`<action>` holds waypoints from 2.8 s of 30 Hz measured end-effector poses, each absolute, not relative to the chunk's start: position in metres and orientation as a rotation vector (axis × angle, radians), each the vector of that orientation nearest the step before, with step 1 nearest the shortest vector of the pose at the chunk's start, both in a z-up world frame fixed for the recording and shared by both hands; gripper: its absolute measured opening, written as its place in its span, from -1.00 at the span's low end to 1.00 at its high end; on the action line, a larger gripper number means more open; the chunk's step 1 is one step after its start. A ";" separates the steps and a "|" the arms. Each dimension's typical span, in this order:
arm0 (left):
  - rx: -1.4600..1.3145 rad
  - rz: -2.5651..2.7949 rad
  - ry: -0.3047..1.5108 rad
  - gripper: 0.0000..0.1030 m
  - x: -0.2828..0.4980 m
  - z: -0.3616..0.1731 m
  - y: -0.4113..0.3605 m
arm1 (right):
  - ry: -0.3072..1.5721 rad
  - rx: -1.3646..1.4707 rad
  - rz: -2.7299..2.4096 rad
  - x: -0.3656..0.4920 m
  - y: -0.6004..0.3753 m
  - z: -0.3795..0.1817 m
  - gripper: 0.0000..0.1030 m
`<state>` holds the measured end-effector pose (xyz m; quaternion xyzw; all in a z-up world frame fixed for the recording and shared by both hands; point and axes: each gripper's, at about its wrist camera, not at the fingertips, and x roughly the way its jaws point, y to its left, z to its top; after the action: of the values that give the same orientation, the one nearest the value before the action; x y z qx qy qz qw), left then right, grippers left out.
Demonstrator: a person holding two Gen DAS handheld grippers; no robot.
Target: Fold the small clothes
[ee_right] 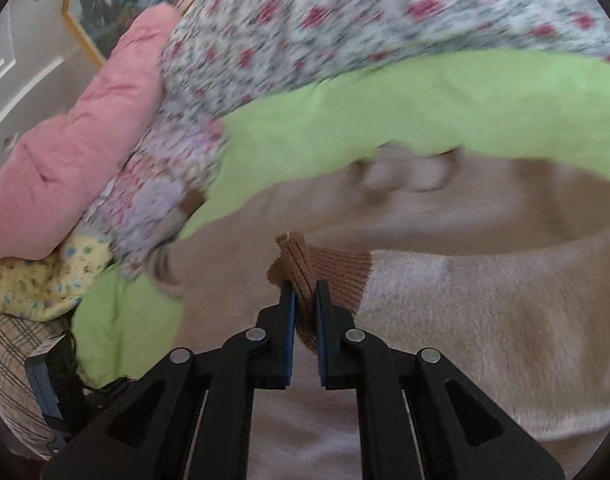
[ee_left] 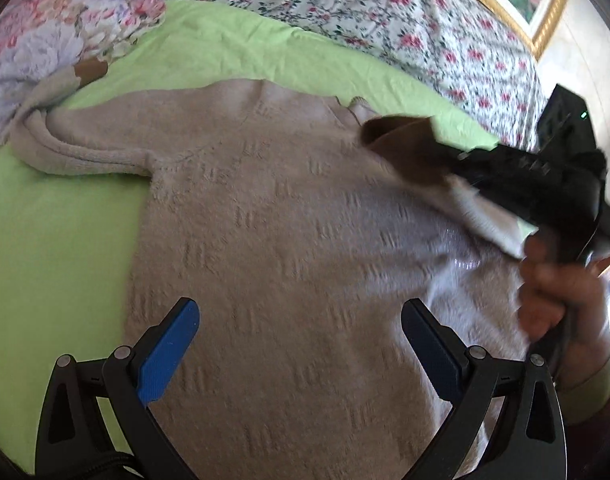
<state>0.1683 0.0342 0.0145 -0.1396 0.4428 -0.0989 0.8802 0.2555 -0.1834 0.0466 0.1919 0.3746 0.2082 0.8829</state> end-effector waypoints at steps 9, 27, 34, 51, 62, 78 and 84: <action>-0.365 -0.233 0.944 0.97 0.202 0.003 0.043 | 0.940 0.466 0.512 0.280 -0.137 0.004 -0.61; -0.279 -0.345 0.963 -0.67 0.302 -0.018 -0.039 | 0.630 0.645 0.156 0.155 -0.294 0.052 -0.20; -0.281 -0.164 0.783 -0.76 0.276 0.014 0.024 | 0.591 0.672 0.026 0.143 -0.338 0.055 -0.20; -0.265 -0.132 0.811 -0.75 0.265 -0.002 0.036 | 0.859 0.535 -0.123 0.250 -0.381 0.000 -0.20; -0.238 -0.183 0.829 -0.75 0.282 -0.006 0.005 | 0.794 0.485 -0.118 0.256 -0.415 0.008 -0.86; -0.271 -0.180 0.847 -0.38 0.244 0.000 0.050 | 0.719 0.492 -0.046 0.185 -0.362 0.030 -0.25; -0.280 -0.205 0.887 0.11 0.249 0.002 0.051 | 0.733 0.518 0.071 0.155 -0.305 0.027 -0.25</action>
<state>0.2488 0.0512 0.0019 -0.1347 0.4270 -0.0985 0.8887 0.1554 -0.3047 0.0272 0.2503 0.3543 0.0342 0.9004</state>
